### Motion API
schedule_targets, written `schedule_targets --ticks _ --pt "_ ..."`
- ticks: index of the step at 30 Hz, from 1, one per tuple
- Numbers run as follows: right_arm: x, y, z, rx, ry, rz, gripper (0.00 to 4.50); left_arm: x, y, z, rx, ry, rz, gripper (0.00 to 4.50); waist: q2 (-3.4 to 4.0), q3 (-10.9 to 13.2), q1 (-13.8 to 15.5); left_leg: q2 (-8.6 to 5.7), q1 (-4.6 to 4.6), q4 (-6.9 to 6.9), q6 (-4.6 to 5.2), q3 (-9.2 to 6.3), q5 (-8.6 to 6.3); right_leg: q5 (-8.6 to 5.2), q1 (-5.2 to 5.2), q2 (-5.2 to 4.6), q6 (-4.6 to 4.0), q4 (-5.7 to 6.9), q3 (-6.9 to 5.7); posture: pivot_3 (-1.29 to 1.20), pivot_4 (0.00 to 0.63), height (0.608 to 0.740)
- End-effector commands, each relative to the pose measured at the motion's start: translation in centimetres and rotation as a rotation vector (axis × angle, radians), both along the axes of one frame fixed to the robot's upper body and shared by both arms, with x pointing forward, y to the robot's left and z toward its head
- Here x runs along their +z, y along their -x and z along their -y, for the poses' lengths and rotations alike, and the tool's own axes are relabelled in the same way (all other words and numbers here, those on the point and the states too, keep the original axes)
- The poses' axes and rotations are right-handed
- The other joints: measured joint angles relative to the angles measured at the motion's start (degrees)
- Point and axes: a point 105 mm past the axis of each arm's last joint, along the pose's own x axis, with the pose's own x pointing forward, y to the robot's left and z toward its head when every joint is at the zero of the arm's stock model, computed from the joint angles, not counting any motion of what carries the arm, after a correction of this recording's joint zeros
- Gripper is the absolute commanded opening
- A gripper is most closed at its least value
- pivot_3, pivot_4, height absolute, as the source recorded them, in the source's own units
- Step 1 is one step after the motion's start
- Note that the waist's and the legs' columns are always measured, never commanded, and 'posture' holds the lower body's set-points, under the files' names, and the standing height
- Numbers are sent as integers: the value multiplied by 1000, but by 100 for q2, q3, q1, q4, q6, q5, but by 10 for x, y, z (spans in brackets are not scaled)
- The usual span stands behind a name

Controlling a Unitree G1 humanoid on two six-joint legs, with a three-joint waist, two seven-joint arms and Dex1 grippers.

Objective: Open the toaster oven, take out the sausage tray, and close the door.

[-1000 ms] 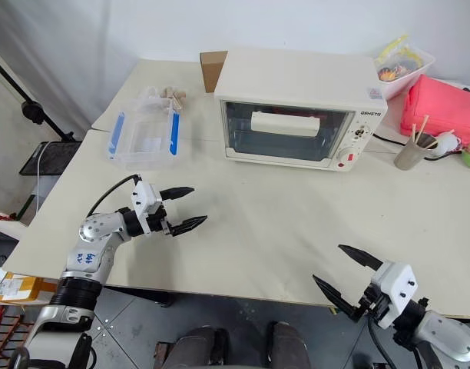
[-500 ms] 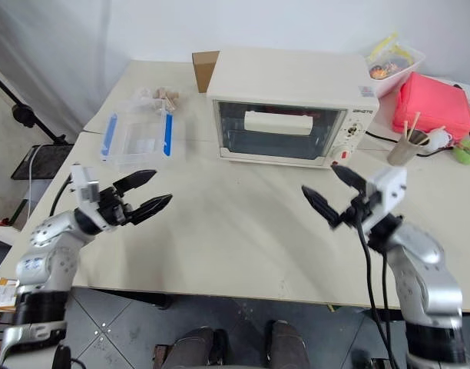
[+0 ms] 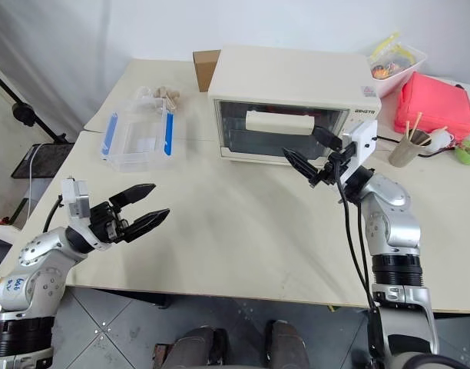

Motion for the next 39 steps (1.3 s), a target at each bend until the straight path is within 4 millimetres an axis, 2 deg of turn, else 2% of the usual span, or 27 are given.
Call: schedule_targets --ticks 1,5,7,10,11,12,16,22,25,28,32,36,39 --pt "-2 22 -6 78 91 89 4500 6 1 1 -5 13 22 4465 0 0 2 0 0 0 0 0 0 0 0 0 0 -1 0 0 150 740" --pt "-44 49 -4 163 339 80 4500 14 -7 1 -33 49 -13 4465 0 0 18 0 1 -4 0 -2 -1 0 2 0 0 -4 -2 0 150 740" --pt "-51 52 0 163 372 85 4500 20 -13 2 -52 65 -23 4465 0 0 18 -1 0 1 -1 2 -1 0 4 0 0 -5 -1 0 150 740" --pt "-49 50 2 143 375 107 4500 31 -28 6 -73 76 10 3894 1 1 4 -1 2 6 -5 11 2 0 3 0 0 -1 5 0 150 740" --pt "-49 50 3 142 384 113 4500 34 -35 8 -70 81 22 3451 1 1 2 -1 5 6 -9 10 5 0 3 1 0 3 4 0 150 740" --pt "-50 50 3 141 396 120 4500 37 -42 10 -66 87 29 3338 1 1 7 -1 6 6 -9 10 5 0 2 2 0 6 3 0 150 740" --pt "-55 50 5 141 427 132 4500 43 -64 28 -75 67 69 2107 0 1 28 -1 7 5 -8 8 4 0 2 5 0 9 -1 0 150 740" --pt "-59 49 9 122 452 144 4500 52 -113 88 -96 72 100 112 -13 9 84 -8 -7 23 0 7 8 1 4 9 3 5 -14 0 150 740" --pt "-60 52 12 113 459 144 4500 51 -126 104 -84 65 110 48 -14 9 55 -9 -11 25 3 12 9 3 3 10 5 0 -13 0 150 740" --pt "-65 57 14 92 461 137 4500 41 -125 121 -144 36 99 48 -14 10 18 -2 -9 16 3 14 10 3 -3 16 5 1 -21 0 150 740" --pt "-75 69 25 25 455 107 4500 31 -122 132 -188 9 92 48 -17 11 73 0 -11 18 2 11 10 3 -4 16 5 4 -37 0 150 740" --pt "-94 97 58 -124 457 17 4500 19 -116 132 -229 -46 93 48 -19 12 187 -12 -17 27 5 9 10 4 -1 6 9 0 -29 0 150 740" --pt "-99 113 80 -229 465 -26 4500 9 -112 129 -246 -86 90 48 -18 12 190 -15 -20 30 7 4 9 8 4 3 15 -10 -21 0 150 740"
